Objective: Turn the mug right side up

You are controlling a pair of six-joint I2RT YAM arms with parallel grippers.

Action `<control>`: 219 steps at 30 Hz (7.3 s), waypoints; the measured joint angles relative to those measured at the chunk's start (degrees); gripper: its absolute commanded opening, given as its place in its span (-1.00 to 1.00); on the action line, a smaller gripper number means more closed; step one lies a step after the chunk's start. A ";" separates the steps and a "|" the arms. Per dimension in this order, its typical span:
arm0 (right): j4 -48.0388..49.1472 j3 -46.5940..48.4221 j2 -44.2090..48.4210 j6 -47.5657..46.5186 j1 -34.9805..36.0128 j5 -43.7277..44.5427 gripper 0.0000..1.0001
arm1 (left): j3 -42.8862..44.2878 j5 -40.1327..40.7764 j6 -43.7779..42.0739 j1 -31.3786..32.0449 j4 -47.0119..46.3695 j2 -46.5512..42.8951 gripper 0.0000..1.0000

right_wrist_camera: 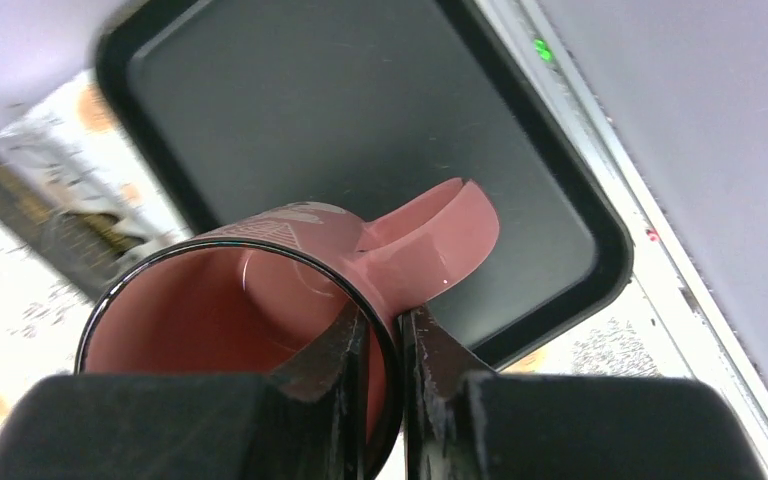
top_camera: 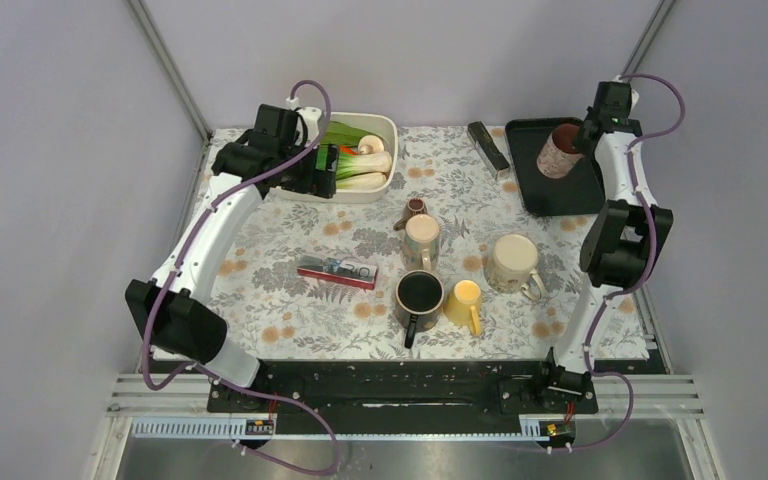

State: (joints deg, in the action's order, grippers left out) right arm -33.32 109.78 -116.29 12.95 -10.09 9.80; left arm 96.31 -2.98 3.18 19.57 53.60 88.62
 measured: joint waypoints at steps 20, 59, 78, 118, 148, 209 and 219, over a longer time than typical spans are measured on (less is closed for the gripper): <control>-11.61 28.87 -25.75 1.38 -6.27 5.79 -1.00 | -12.04 0.83 -0.35 -9.40 -8.92 -0.33 0.98; 20.57 -26.45 4.68 21.84 -14.93 -17.86 -1.00 | -12.04 0.31 -0.33 -11.76 -10.49 -2.16 0.98; 38.12 -19.23 -15.76 57.94 -14.62 -23.98 -1.00 | -11.89 0.48 -0.33 -14.29 -10.43 -2.25 0.98; 24.30 -18.58 4.35 26.84 -5.07 -28.61 0.95 | -14.73 -4.55 -5.14 -14.82 -8.41 -8.07 0.98; -10.49 -60.11 50.84 -54.31 6.62 -22.16 0.98 | -21.18 -19.89 -9.22 -14.51 -10.19 -13.35 0.98; 20.92 -55.12 55.80 15.43 8.85 -51.69 -1.00 | -17.81 -11.69 -96.17 16.50 -35.50 -16.06 0.97; 30.60 -59.34 55.52 25.59 8.83 -51.39 -1.00 | -29.00 -16.17 -90.20 26.53 -62.60 -3.17 0.98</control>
State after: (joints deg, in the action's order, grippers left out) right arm -2.72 50.43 -60.77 38.54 -1.26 -41.58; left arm 67.31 -19.16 -87.02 46.11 -8.99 85.45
